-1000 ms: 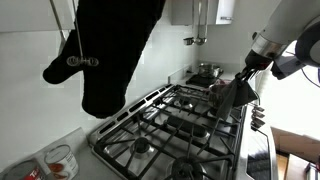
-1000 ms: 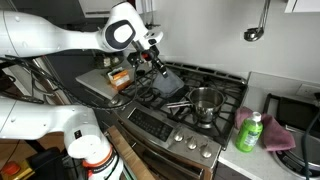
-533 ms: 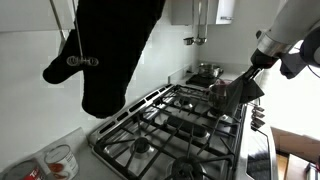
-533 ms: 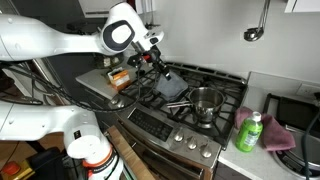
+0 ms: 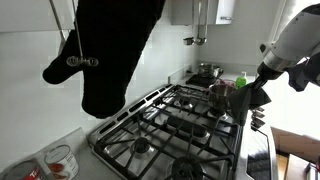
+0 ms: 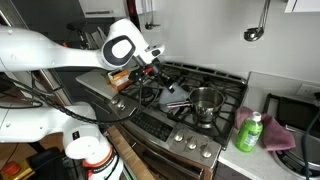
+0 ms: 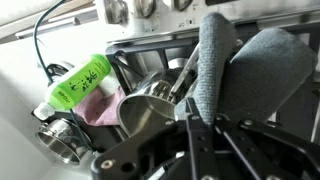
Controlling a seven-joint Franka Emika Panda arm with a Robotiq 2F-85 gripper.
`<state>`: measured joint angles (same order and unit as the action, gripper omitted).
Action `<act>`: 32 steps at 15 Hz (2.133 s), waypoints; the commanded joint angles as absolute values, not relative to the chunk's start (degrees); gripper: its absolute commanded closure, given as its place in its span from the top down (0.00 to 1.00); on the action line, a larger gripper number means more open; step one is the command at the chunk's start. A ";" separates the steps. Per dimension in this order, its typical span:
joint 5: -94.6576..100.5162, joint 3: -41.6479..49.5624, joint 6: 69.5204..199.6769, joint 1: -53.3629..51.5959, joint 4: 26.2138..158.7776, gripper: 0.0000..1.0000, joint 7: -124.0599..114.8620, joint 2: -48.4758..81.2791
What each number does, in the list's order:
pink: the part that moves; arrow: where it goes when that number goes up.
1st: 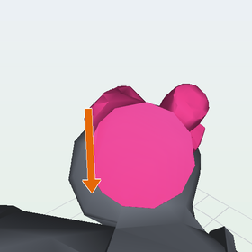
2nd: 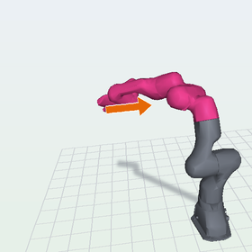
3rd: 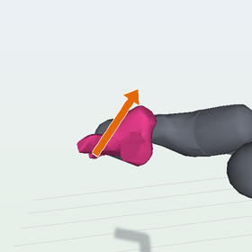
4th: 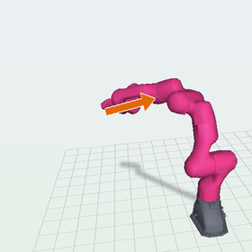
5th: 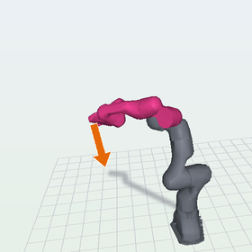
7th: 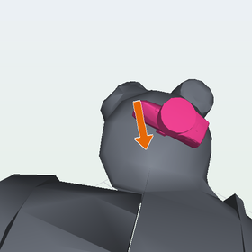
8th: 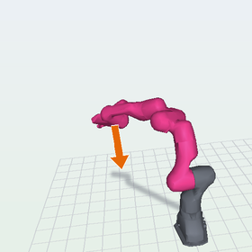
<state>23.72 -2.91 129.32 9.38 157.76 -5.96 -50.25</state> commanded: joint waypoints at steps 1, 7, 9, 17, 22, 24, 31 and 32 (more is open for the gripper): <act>28.22 -1.78 134.51 12.08 157.59 0.01 -3.53 -50.74; 32.26 -0.37 138.80 15.78 157.84 0.01 -0.88 -50.27; 30.72 -0.02 137.16 14.95 157.30 0.01 0.37 -48.79; 28.93 -1.32 135.12 15.01 157.78 0.01 -2.99 -43.00; 27.30 -0.78 130.55 14.44 157.82 0.43 -2.92 -40.31; 26.47 -0.30 128.29 14.14 157.80 0.58 -2.47 -40.57; 19.42 3.04 122.19 11.15 157.36 1.00 -0.63 -41.83; 18.59 3.30 122.05 10.95 157.35 1.00 -0.67 -41.82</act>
<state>22.13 1.21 124.18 13.18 157.46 -1.75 -41.10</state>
